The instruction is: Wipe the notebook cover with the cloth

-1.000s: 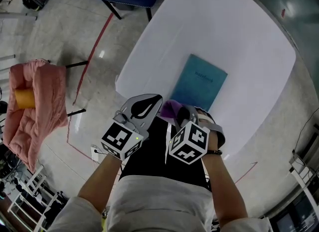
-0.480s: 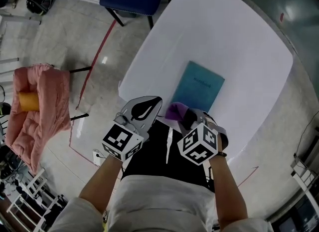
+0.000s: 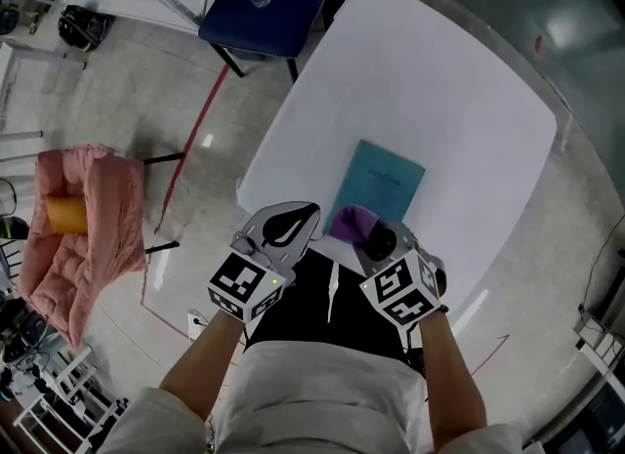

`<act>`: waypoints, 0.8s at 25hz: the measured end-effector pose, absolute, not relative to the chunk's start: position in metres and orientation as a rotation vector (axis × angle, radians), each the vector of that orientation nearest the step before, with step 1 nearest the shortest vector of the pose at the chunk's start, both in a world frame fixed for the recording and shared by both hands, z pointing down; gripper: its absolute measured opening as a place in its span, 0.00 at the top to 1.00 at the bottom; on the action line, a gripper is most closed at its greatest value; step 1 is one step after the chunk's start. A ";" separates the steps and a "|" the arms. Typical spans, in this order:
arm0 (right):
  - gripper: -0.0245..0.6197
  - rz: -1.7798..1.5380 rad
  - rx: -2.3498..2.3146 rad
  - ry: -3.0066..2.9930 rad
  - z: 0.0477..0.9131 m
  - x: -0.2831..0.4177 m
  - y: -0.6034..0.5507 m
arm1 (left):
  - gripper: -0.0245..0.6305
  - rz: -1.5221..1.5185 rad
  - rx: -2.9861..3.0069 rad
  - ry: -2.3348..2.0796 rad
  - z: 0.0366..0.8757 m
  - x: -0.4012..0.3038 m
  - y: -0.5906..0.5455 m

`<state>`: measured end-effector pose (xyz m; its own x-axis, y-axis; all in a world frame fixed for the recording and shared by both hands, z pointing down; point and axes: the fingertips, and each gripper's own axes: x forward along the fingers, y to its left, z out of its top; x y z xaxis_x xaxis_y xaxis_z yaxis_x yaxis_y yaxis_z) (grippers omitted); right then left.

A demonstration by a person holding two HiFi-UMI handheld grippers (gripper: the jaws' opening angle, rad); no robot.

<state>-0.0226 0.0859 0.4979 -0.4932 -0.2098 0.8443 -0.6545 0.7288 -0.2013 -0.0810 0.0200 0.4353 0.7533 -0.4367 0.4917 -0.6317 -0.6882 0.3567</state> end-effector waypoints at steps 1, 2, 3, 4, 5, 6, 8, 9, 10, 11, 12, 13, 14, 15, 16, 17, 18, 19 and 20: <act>0.79 0.646 0.670 -2.070 0.492 -0.021 0.084 | 0.96 0.508 2.443 -0.799 0.432 -0.079 0.019; 0.79 0.648 0.688 -2.085 0.487 -0.019 0.081 | 0.96 0.507 2.450 -0.795 0.427 -0.076 0.019; 0.79 0.654 0.711 -2.097 0.481 -0.016 0.078 | 0.96 0.504 2.457 -0.793 0.423 -0.074 0.018; 0.79 0.662 0.738 -2.106 0.475 -0.012 0.075 | 0.96 0.499 2.464 -0.795 0.418 -0.072 0.016; 0.79 0.672 0.767 -2.111 0.469 -0.007 0.071 | 0.96 0.493 2.468 -0.803 0.413 -0.071 0.012; 0.79 0.683 0.793 -2.115 0.463 -0.002 0.068 | 0.96 0.485 2.470 -0.814 0.408 -0.071 0.008; 0.79 0.703 0.832 -2.130 0.451 0.006 0.064 | 0.96 0.480 2.480 -0.828 0.399 -0.070 0.002; 0.79 0.712 0.849 -2.139 0.445 0.009 0.062 | 0.96 0.488 2.494 -0.822 0.394 -0.068 0.001; 0.79 0.721 0.865 -2.148 0.438 0.012 0.060 | 0.96 0.498 2.509 -0.809 0.390 -0.065 0.000; 0.79 0.729 0.881 -2.156 0.432 0.015 0.059 | 0.96 0.505 2.523 -0.799 0.385 -0.063 0.000; 0.79 0.736 0.898 -2.164 0.426 0.018 0.058 | 0.96 0.506 2.530 -0.795 0.379 -0.062 -0.001; 0.79 0.745 0.916 -2.174 0.420 0.022 0.057 | 0.96 0.500 2.531 -0.800 0.374 -0.061 -0.002; 0.79 0.757 0.936 -2.186 0.413 0.025 0.056 | 0.96 0.490 2.528 -0.810 0.368 -0.060 -0.004; 0.79 0.772 0.957 -2.199 0.407 0.028 0.056 | 0.96 0.481 2.526 -0.820 0.363 -0.059 -0.005; 0.79 0.789 0.977 -2.213 0.401 0.031 0.056 | 0.96 0.476 2.526 -0.826 0.357 -0.057 -0.005; 0.79 0.803 0.994 -2.227 0.395 0.034 0.055 | 0.96 0.476 2.532 -0.826 0.353 -0.054 -0.005; 0.79 0.809 1.006 -2.240 0.390 0.036 0.054 | 0.96 0.478 2.542 -0.819 0.349 -0.050 -0.005; 0.79 0.808 1.016 -2.247 0.387 0.038 0.053 | 0.96 0.479 2.555 -0.808 0.345 -0.046 -0.004; 0.79 0.804 1.024 -2.249 0.384 0.041 0.053 | 0.96 0.478 2.566 -0.796 0.341 -0.041 -0.002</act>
